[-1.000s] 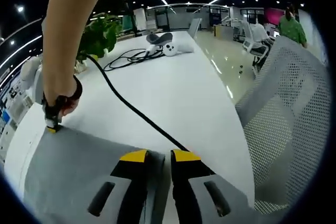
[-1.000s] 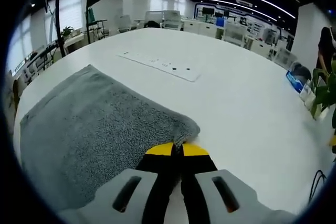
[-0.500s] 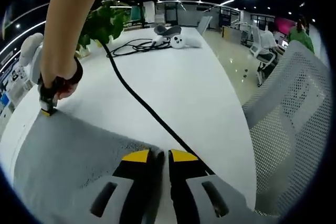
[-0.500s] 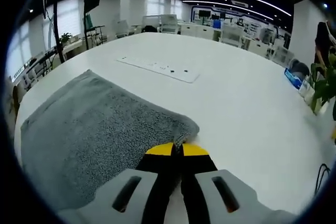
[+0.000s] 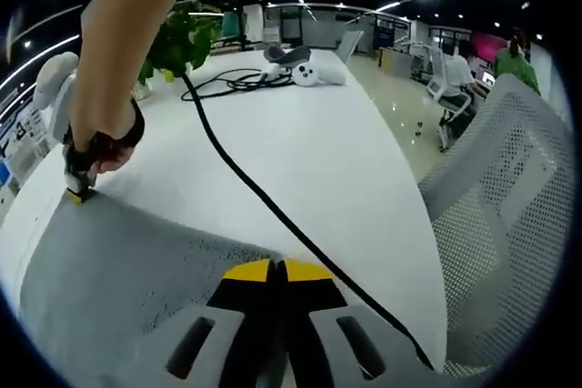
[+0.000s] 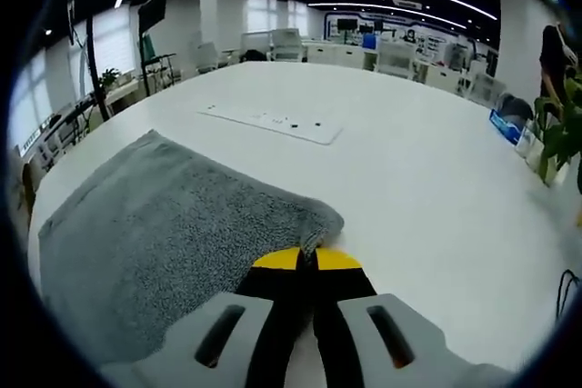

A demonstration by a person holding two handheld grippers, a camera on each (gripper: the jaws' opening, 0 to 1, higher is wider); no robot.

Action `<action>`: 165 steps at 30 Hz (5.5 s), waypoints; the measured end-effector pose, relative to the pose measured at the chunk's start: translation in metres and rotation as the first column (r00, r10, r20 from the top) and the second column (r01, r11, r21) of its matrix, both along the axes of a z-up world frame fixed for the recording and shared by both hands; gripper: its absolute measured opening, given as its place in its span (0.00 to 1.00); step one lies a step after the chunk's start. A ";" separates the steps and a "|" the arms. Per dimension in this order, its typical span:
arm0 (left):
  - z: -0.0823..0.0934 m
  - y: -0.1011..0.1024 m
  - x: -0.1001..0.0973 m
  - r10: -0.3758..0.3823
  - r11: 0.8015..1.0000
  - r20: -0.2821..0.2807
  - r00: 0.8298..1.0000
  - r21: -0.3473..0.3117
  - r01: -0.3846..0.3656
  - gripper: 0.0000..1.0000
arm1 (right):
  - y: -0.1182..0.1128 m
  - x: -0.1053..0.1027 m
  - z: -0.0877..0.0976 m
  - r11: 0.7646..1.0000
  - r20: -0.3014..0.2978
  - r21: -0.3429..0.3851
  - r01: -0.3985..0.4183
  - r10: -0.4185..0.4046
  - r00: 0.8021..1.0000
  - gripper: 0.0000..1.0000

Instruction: Fold the towel on the table until its edges align and the towel forms a compact rectangular stack.

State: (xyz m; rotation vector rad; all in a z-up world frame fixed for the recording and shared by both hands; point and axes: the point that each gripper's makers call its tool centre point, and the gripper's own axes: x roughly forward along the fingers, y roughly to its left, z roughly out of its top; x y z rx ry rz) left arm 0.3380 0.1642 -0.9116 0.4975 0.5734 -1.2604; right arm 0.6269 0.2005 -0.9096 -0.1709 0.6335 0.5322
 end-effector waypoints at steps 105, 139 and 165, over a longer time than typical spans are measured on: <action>0.104 0.293 -0.017 0.815 0.369 -0.326 0.479 -0.346 -0.863 0.02 | 0.238 -0.018 0.122 0.927 -0.125 0.376 -0.005 0.056 0.991 0.01; 0.013 0.343 -0.019 0.832 0.194 -0.505 0.231 -0.125 -0.973 0.03 | 0.297 -0.004 0.029 0.966 -0.176 0.253 -0.060 0.106 0.979 0.03; 0.012 0.333 -0.019 0.805 0.271 -0.505 0.312 -0.154 -0.950 0.22 | 0.295 0.005 0.025 0.978 -0.138 0.114 -0.174 0.189 0.972 0.25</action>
